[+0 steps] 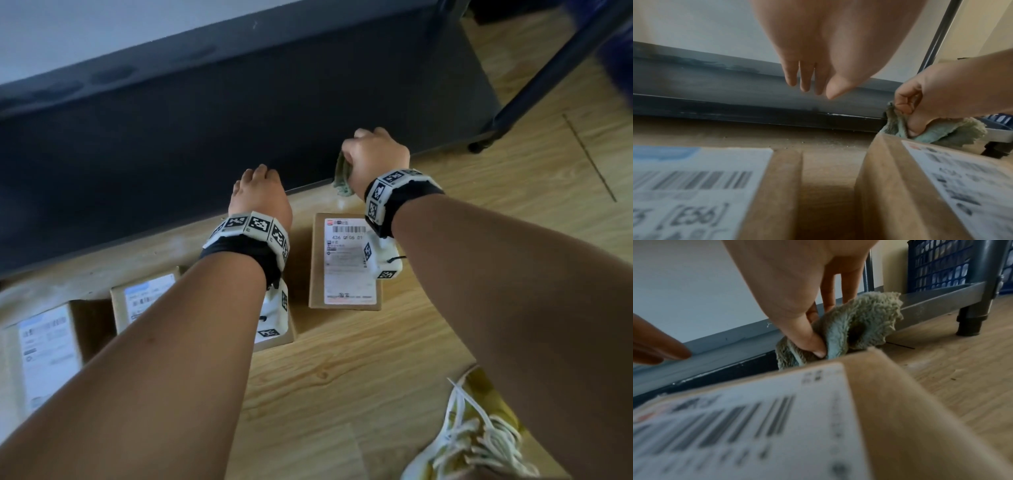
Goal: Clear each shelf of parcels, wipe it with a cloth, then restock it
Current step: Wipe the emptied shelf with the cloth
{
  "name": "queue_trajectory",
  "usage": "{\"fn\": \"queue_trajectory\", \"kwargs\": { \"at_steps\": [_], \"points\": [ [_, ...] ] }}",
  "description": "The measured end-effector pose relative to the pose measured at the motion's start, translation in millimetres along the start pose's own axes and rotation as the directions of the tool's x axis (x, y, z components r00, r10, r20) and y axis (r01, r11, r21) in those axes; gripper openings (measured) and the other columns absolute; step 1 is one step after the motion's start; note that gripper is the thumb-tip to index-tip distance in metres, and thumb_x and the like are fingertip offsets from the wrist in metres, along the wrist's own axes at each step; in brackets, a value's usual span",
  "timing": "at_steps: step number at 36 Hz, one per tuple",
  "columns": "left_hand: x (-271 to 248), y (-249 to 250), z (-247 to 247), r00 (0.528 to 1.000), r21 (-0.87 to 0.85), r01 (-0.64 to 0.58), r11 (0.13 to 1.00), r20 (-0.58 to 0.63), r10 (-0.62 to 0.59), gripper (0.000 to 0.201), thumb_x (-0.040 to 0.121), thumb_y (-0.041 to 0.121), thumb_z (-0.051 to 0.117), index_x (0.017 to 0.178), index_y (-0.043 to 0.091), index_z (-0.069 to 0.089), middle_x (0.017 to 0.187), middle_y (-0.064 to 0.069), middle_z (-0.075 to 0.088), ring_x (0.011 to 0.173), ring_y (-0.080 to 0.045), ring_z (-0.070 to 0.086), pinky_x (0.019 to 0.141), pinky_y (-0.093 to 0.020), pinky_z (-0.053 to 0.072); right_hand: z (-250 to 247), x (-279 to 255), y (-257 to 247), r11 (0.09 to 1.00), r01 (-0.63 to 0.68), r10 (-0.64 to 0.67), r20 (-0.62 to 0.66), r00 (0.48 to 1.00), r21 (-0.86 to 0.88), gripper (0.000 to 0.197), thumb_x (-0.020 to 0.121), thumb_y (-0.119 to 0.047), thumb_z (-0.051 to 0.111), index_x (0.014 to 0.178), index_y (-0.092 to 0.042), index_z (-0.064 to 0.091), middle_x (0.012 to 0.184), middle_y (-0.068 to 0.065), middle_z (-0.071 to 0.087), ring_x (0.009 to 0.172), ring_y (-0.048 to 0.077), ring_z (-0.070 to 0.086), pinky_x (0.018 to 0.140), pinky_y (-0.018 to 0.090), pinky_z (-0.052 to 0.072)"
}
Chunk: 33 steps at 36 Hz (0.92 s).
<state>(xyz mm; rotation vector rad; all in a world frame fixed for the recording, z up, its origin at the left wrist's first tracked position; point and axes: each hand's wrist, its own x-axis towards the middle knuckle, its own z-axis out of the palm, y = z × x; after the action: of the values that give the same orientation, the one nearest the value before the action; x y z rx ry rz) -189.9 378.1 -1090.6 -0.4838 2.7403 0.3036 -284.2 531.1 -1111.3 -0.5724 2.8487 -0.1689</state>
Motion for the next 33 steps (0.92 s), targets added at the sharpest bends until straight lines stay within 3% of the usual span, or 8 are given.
{"fn": "queue_trajectory", "kwargs": {
  "at_steps": [6, 9, 12, 16, 24, 28, 33],
  "points": [
    [1.8, 7.7, 4.0, 0.999, 0.003, 0.053, 0.999, 0.002, -0.053, 0.052, 0.089, 0.003, 0.041, 0.141, 0.007, 0.038, 0.152, -0.007, 0.03, 0.142, -0.026, 0.023, 0.116, -0.042, 0.024, -3.8, 0.3, 1.8, 1.0, 0.001, -0.001, 0.014, 1.0, 0.017, 0.025, 0.075, 0.0, 0.054, 0.084, -0.023, 0.049, 0.096, 0.0, 0.047, 0.107, 0.025, 0.046, 0.069, 0.039, 0.049],
    [1.6, -2.5, 5.0, 0.998, 0.012, 0.065, 0.998, 0.015, -0.065, 0.054, 0.09, 0.003, 0.04, 0.143, 0.008, 0.034, 0.154, -0.006, 0.026, 0.144, -0.026, 0.019, 0.117, -0.042, 0.021, -5.8, 0.9, -4.5, 1.0, -0.005, 0.005, 0.026, 1.0, -0.016, 0.026, 0.079, -0.001, 0.053, 0.099, -0.016, 0.061, 0.11, 0.004, 0.053, 0.112, 0.026, 0.045, 0.068, 0.038, 0.045],
    [2.1, -15.2, 5.3, 0.997, 0.013, 0.075, 0.997, 0.007, -0.075, 0.053, 0.089, 0.003, 0.041, 0.142, 0.007, 0.036, 0.152, -0.006, 0.028, 0.142, -0.026, 0.021, 0.117, -0.041, 0.022, -7.5, 0.7, -10.9, 0.999, -0.026, 0.028, 0.043, 0.999, -0.037, 0.03, 0.08, -0.004, 0.055, 0.108, -0.013, 0.062, 0.115, 0.005, 0.052, 0.117, 0.027, 0.044, 0.068, 0.038, 0.042],
    [0.2, -34.3, 4.7, 0.995, -0.008, 0.09, 0.996, -0.03, -0.09, 0.051, 0.086, 0.001, 0.04, 0.137, 0.006, 0.042, 0.148, -0.008, 0.035, 0.139, -0.027, 0.027, 0.114, -0.042, 0.027, -9.1, 0.4, -24.0, 0.998, -0.031, 0.035, 0.073, 0.997, -0.049, 0.03, 0.081, -0.009, 0.058, 0.109, -0.014, 0.062, 0.116, 0.005, 0.052, 0.118, 0.027, 0.043, 0.07, 0.039, 0.044],
    [-14.4, -73.0, 0.5, 0.988, -0.024, 0.146, 0.989, -0.049, -0.147, 0.053, 0.088, 0.0, 0.038, 0.141, 0.006, 0.038, 0.154, -0.007, 0.027, 0.142, -0.026, 0.022, 0.116, -0.039, 0.022, 1.7, -5.4, -93.9, 0.996, 0.057, -0.051, 0.099, 0.994, -0.066, 0.032, 0.083, -0.015, 0.061, 0.115, -0.018, 0.061, 0.12, 0.003, 0.052, 0.121, 0.026, 0.041, 0.07, 0.039, 0.041],
    [-18.4, -88.8, -2.5, 0.987, -0.009, 0.159, 0.987, -0.038, -0.159, 0.052, 0.089, 0.002, 0.039, 0.141, 0.006, 0.037, 0.154, -0.008, 0.026, 0.142, -0.027, 0.021, 0.116, -0.038, 0.021, 12.7, -8.1, -126.2, 0.99, 0.131, -0.128, 0.055, 0.99, -0.048, 0.027, 0.084, -0.014, 0.057, 0.11, -0.018, 0.064, 0.115, 0.001, 0.054, 0.119, 0.025, 0.041, 0.069, 0.037, 0.038],
    [-21.2, -95.9, -1.5, 0.987, -0.005, 0.155, 0.988, -0.045, -0.155, 0.047, 0.086, 0.001, 0.038, 0.132, 0.004, 0.045, 0.147, -0.01, 0.036, 0.137, -0.029, 0.029, 0.113, -0.042, 0.027, 19.4, -7.5, -134.6, 0.982, 0.188, -0.187, 0.022, 0.982, -0.028, 0.024, 0.082, -0.013, 0.053, 0.103, -0.02, 0.063, 0.111, 0.0, 0.055, 0.115, 0.025, 0.043, 0.068, 0.035, 0.036]
  ]
}}
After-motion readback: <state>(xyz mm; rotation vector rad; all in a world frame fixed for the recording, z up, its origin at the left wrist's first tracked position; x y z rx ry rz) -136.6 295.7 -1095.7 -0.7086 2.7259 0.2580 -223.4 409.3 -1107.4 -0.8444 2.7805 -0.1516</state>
